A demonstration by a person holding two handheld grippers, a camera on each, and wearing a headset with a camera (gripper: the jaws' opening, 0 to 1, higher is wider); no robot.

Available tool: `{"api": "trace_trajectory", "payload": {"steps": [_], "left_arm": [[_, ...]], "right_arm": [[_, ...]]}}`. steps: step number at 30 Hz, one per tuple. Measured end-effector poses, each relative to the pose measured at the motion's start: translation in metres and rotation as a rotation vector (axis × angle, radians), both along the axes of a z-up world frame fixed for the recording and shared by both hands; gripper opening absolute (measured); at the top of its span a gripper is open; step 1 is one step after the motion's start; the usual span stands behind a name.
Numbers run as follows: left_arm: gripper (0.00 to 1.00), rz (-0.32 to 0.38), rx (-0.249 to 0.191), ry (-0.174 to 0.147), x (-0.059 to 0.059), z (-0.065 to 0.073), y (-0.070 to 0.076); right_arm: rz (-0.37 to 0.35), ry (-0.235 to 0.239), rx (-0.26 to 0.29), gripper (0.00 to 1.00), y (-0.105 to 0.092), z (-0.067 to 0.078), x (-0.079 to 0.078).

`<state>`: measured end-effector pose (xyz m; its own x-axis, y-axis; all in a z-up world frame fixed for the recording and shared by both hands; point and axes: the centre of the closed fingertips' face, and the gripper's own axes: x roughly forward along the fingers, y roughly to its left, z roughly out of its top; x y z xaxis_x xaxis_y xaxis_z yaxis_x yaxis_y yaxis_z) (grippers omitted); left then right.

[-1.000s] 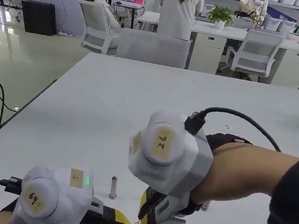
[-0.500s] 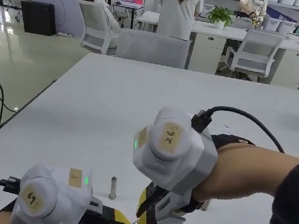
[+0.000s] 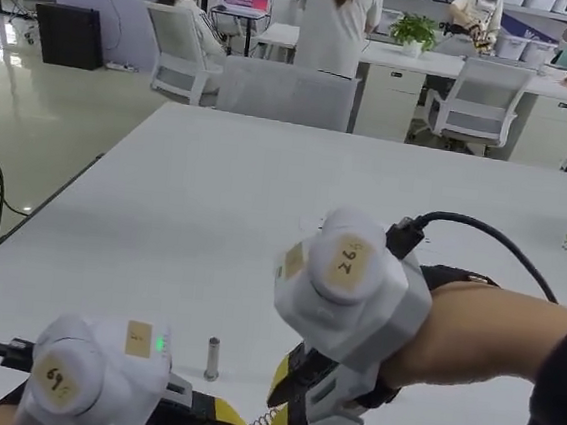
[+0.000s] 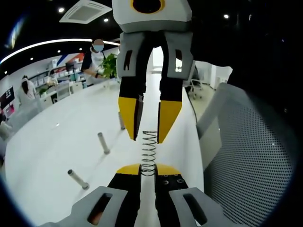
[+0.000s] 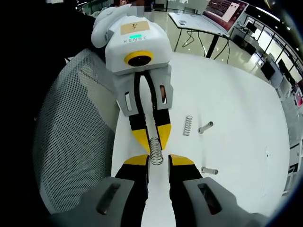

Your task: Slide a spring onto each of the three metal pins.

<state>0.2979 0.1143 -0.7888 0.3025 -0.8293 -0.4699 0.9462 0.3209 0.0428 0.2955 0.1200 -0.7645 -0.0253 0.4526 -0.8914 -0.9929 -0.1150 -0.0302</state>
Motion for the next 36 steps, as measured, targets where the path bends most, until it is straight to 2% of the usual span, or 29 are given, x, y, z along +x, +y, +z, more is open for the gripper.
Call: {"api": "trace_trajectory", "payload": {"steps": [3,8,17,23,26,36], "left_arm": [[0.02,0.0,-0.002,-0.003,0.0,0.001,-0.001],[0.02,0.0,-0.014,-0.007,0.001,0.004,-0.001],[0.02,0.007,-0.062,-0.013,0.002,0.014,-0.003],[0.02,0.013,-0.079,-0.011,0.004,0.016,-0.003],[0.02,0.013,-0.104,-0.008,0.004,0.02,-0.004],[0.03,0.028,-0.103,-0.006,0.007,0.018,-0.004]], "right_arm": [[-0.008,0.005,0.005,0.13,-0.001,-0.002,-0.001],[-0.032,0.043,0.049,0.13,0.004,-0.001,-0.004],[-0.059,0.079,0.104,0.12,0.01,0.001,-0.004],[-0.071,0.091,0.121,0.1,0.011,0.0,-0.003],[-0.07,0.098,0.127,0.09,0.012,0.0,-0.004],[-0.068,0.096,0.116,0.08,0.013,-0.001,-0.001]]}}
